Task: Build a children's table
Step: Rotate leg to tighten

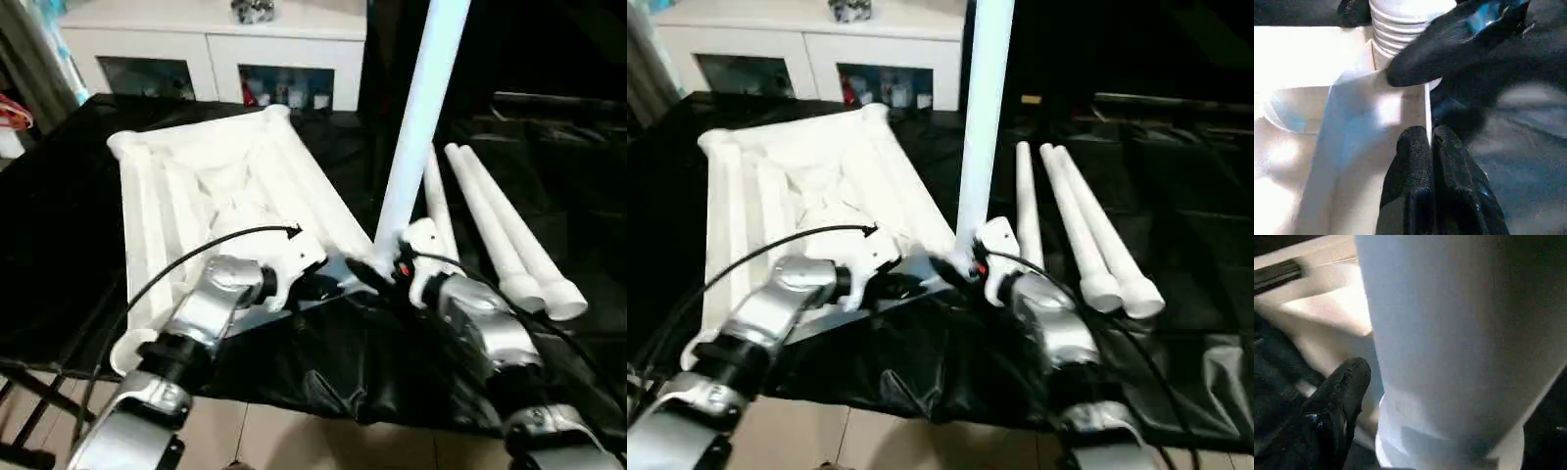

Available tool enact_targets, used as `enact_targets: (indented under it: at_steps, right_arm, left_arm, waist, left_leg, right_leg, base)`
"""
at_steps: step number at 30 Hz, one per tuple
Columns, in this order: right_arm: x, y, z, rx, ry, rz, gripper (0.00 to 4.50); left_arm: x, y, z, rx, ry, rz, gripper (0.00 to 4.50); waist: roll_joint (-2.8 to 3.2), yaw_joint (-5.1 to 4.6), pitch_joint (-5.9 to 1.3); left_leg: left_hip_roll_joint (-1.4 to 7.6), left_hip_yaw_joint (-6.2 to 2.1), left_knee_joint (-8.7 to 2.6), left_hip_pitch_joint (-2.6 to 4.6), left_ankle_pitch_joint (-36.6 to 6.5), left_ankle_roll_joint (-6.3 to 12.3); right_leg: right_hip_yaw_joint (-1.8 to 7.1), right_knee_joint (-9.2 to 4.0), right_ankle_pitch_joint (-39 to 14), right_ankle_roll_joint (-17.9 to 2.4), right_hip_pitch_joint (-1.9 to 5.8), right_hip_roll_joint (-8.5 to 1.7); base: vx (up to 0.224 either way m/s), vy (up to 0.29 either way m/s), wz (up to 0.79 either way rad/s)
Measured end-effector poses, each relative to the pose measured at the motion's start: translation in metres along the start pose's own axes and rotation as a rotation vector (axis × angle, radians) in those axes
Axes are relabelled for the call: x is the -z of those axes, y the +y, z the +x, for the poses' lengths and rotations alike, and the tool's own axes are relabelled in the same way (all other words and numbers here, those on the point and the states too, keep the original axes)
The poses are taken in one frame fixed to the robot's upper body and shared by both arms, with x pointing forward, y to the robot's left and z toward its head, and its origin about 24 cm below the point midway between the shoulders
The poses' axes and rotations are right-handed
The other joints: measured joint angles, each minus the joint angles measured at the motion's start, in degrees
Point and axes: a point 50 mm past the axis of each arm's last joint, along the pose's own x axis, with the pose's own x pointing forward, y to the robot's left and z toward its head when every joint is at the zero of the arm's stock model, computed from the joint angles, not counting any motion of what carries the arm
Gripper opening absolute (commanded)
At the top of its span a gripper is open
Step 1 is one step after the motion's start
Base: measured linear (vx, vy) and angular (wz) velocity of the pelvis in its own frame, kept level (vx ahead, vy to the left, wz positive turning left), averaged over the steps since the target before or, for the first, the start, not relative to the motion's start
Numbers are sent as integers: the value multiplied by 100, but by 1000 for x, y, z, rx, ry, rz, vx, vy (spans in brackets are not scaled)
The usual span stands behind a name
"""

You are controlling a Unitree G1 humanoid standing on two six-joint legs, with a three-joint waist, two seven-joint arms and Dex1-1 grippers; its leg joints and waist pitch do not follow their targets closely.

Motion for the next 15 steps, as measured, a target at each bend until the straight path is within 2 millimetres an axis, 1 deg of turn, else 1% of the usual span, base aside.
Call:
enact_targets:
  at_steps: [2,3,4,6,7,8,10,13,14,15]
  right_arm:
    - [0,2,-6,-71,17,-18,393]
    - [1,4,-12,-129,31,-24,393]
    - [1,6,-14,-156,33,-24,378]
    - [2,8,-17,-200,39,-26,361]
    - [2,8,-18,-227,50,-31,349]
    - [2,9,-20,-248,59,-32,349]
    - [2,10,-22,-283,74,-42,326]
    - [2,11,-23,-300,80,-47,305]
    - [1,11,-23,-301,82,-45,305]
    - [2,11,-24,-302,84,-42,292]
  left_arm:
    - [2,-1,-4,38,11,15,0]
    - [3,-2,-7,73,15,20,0]
    - [4,-3,-7,89,15,21,0]
    - [5,-4,-10,115,26,30,0]
    - [6,-4,-12,134,32,34,0]
    - [6,-5,-12,147,35,36,0]
    - [7,-6,-14,170,41,42,0]
    - [8,-6,-15,185,43,45,0]
    - [8,-6,-15,187,43,46,0]
    - [8,-6,-16,191,43,46,0]
  waist:
    - [2,35,1]
    - [1,76,2]
    - [0,103,2]
    - [1,136,3]
    - [1,145,2]
    - [1,154,2]
    - [1,155,2]
    - [1,153,2]
    - [1,154,2]
    - [1,156,2]
  left_leg:
    - [-1,1,0,-2,0,0]
    - [-1,2,1,0,0,0]
    - [0,2,2,0,0,0]
    - [0,4,5,4,2,0]
    - [1,4,5,8,2,-1]
    - [2,4,5,9,3,-1]
    - [2,5,5,9,3,-2]
    - [2,5,5,8,3,-2]
    - [2,5,5,7,3,-2]
    - [2,5,5,6,3,-2]
  right_leg:
    - [1,-2,0,0,1,0]
    - [1,-3,0,0,3,-1]
    - [2,-3,0,0,4,-1]
    - [5,2,1,-1,4,-1]
    - [5,3,1,-1,7,0]
    - [5,4,1,-1,9,0]
    - [7,4,1,0,10,-1]
    - [7,3,0,0,10,-1]
    - [6,3,0,0,10,0]
    - [5,3,0,0,10,0]
  base:
    - [0,0,0]
    - [0,0,0]
    - [0,0,0]
    - [0,0,0]
    - [0,0,0]
    - [0,0,0]
    - [0,0,0]
    - [0,0,0]
    - [0,0,0]
    - [0,0,0]
